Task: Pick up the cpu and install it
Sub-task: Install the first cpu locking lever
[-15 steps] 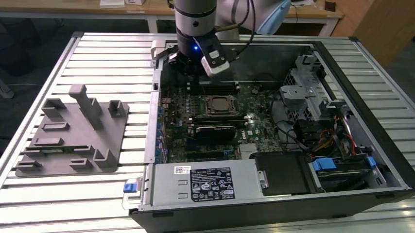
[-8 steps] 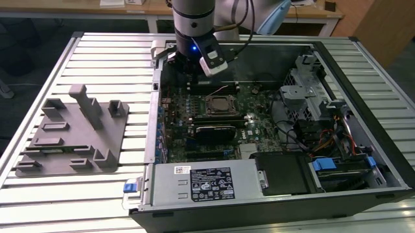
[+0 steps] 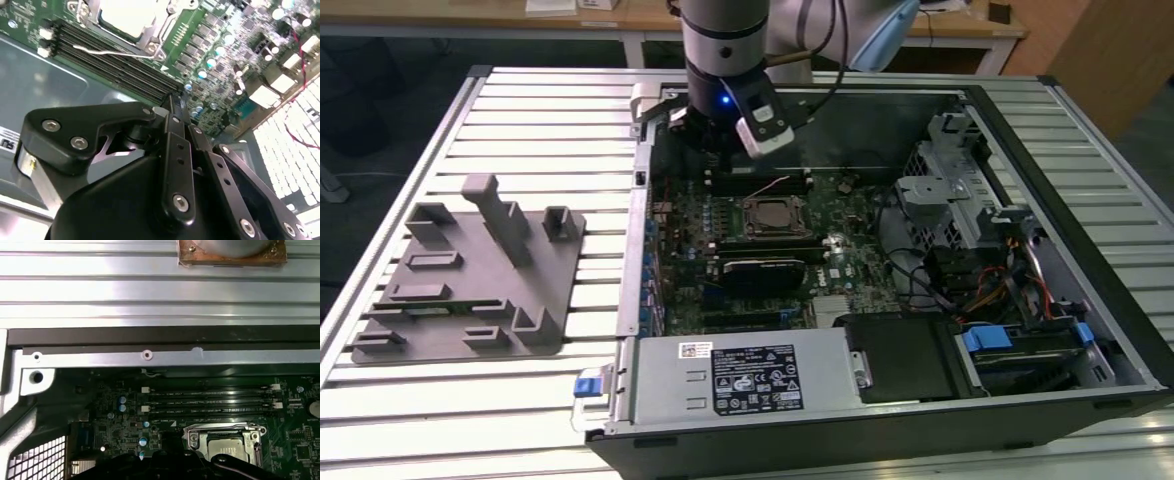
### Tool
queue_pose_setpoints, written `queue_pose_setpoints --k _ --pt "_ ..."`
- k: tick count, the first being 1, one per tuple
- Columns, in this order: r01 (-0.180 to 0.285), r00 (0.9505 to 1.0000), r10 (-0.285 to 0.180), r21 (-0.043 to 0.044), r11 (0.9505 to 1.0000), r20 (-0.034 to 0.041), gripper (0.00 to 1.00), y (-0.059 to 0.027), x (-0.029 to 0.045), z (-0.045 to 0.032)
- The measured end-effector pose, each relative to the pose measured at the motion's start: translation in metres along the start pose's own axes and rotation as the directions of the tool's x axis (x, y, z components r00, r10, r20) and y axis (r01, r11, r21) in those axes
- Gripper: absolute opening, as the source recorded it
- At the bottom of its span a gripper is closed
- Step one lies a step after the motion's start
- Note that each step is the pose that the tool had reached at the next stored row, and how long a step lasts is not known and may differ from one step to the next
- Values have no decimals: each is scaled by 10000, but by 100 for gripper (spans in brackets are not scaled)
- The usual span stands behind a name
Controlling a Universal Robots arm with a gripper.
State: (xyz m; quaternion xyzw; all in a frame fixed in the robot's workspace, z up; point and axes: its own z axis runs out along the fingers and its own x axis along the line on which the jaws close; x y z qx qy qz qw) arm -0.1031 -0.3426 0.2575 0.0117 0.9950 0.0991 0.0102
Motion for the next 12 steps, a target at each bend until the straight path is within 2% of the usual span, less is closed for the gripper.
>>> queue_pose_setpoints --k 7,12 --pt "0 10000 0 3 10000 1 11 0 -191 27" --pt "2 10000 -2 91 10000 3 11 -3 -277 50"
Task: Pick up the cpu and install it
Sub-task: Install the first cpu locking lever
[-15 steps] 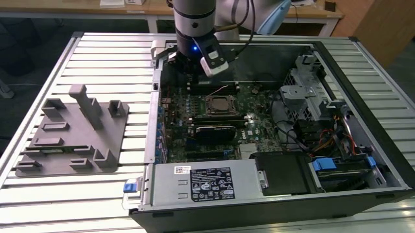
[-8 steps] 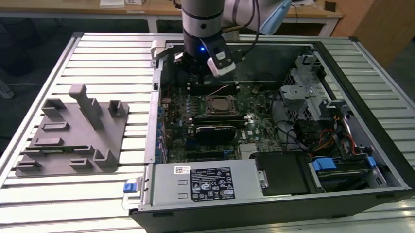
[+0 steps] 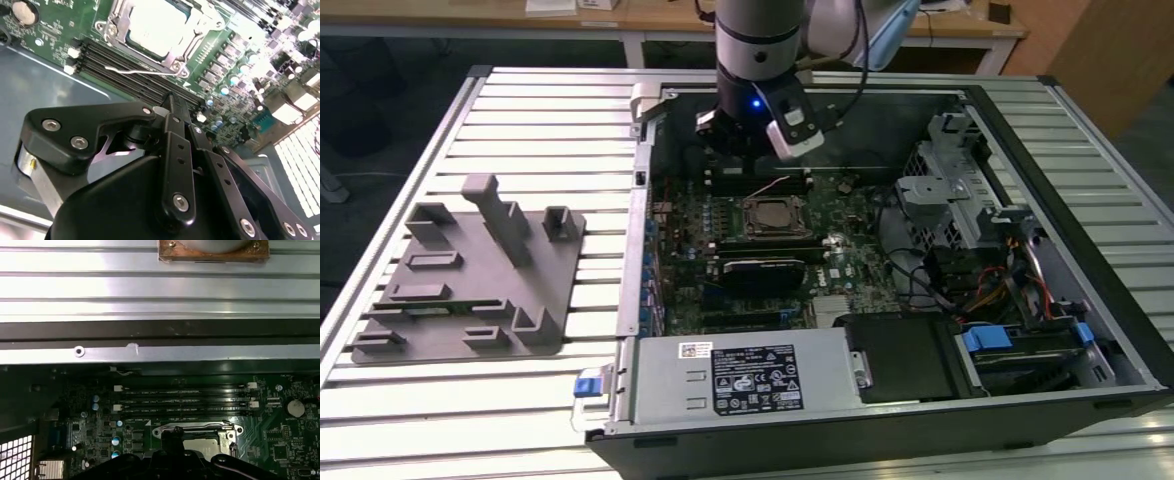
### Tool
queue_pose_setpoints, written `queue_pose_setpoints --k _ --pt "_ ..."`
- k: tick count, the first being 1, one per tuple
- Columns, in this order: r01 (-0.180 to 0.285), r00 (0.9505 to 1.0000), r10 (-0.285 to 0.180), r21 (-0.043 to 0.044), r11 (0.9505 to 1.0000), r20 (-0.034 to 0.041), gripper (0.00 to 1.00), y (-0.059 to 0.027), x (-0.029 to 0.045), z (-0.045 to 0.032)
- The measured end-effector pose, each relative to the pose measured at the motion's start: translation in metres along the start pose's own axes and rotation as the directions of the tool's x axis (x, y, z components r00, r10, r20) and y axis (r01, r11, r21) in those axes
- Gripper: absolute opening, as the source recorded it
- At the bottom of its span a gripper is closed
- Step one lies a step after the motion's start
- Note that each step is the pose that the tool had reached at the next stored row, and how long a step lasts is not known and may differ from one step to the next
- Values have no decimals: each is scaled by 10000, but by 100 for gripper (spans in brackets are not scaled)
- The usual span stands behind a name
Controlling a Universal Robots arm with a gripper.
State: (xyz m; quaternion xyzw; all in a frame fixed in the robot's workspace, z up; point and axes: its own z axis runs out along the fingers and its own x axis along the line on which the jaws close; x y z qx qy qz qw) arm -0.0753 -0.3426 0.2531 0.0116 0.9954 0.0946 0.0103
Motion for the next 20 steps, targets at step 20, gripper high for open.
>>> queue_pose_setpoints --k 20 --pt "141 9971 -142 14 9999 746 11 -27 -78 152"
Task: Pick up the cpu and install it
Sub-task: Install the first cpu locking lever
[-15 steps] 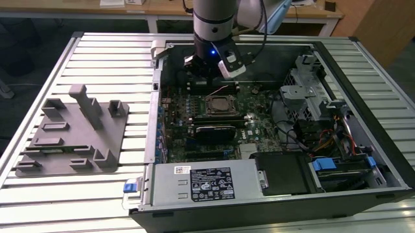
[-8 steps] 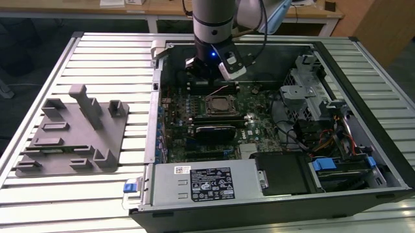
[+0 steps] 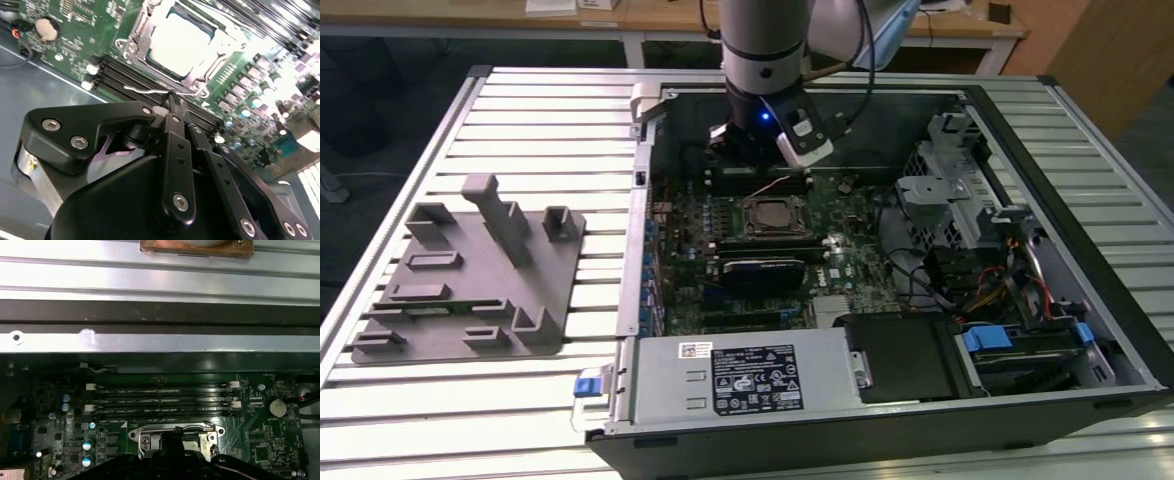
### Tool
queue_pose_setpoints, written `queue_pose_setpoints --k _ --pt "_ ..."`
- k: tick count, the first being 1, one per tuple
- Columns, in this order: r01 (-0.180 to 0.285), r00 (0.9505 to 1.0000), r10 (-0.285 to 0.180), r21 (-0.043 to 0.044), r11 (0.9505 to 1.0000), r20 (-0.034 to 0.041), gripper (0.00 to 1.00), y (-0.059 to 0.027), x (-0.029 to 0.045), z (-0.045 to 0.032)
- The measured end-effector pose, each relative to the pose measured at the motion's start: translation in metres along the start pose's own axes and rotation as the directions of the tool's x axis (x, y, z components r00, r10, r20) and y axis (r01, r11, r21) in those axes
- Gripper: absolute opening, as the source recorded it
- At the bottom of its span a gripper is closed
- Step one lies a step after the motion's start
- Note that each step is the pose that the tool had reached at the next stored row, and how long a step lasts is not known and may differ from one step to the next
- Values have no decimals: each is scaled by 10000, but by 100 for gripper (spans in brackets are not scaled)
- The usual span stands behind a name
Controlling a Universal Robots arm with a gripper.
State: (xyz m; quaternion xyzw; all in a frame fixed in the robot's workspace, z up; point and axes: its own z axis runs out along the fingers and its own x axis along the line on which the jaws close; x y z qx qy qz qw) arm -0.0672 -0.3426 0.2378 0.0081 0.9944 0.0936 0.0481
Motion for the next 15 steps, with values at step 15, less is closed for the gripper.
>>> queue_pose_setpoints --k 15 --pt "-206 9986 205 29 9998 481 11 -14 -65 86"
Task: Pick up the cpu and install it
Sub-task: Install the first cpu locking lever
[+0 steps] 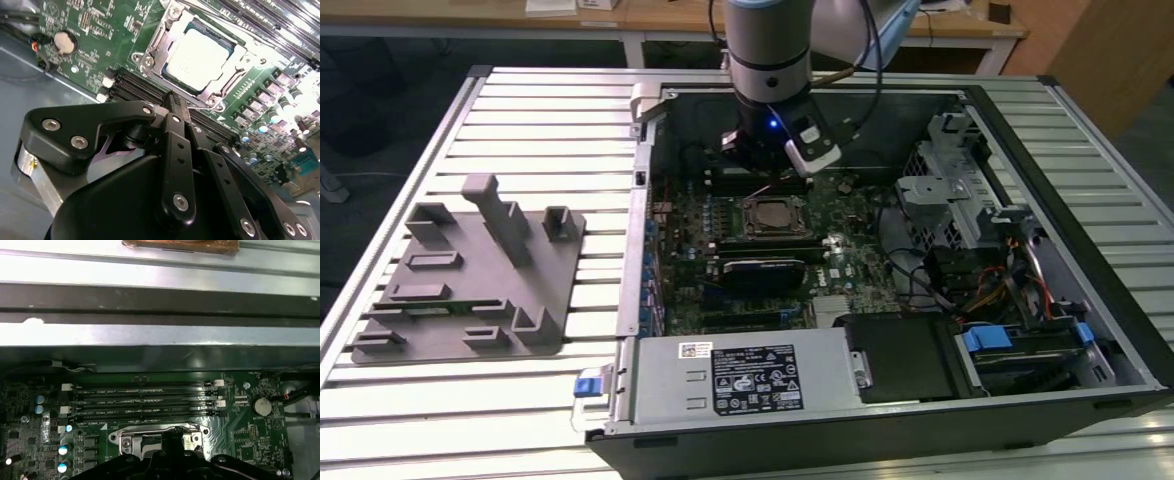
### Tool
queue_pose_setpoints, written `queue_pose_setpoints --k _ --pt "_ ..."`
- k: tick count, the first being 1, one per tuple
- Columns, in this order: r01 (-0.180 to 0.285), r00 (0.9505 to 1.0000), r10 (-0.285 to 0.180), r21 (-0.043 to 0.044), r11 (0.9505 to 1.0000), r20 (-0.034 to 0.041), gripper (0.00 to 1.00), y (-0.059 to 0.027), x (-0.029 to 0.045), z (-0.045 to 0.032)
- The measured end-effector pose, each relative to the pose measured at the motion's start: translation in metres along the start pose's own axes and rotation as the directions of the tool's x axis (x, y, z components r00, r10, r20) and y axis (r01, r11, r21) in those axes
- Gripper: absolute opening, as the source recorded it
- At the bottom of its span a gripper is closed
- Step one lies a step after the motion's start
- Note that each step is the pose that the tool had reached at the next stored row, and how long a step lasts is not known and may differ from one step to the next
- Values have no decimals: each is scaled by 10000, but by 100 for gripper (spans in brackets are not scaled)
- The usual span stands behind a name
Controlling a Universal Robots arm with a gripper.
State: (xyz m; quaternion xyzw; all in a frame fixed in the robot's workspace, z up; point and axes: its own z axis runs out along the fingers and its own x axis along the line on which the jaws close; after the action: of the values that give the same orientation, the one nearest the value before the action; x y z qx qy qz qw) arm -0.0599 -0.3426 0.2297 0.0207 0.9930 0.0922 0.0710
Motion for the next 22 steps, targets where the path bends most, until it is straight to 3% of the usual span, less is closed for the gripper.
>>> queue_pose_setpoints --k 3,9,22 --pt "-541 9985 540 74 9985 105 11 -3 2 17" --pt "-1352 9905 1347 174 9907 270 11 -1 6 45" --pt "-1418 9896 1413 181 9897 284 11 96 29 94"
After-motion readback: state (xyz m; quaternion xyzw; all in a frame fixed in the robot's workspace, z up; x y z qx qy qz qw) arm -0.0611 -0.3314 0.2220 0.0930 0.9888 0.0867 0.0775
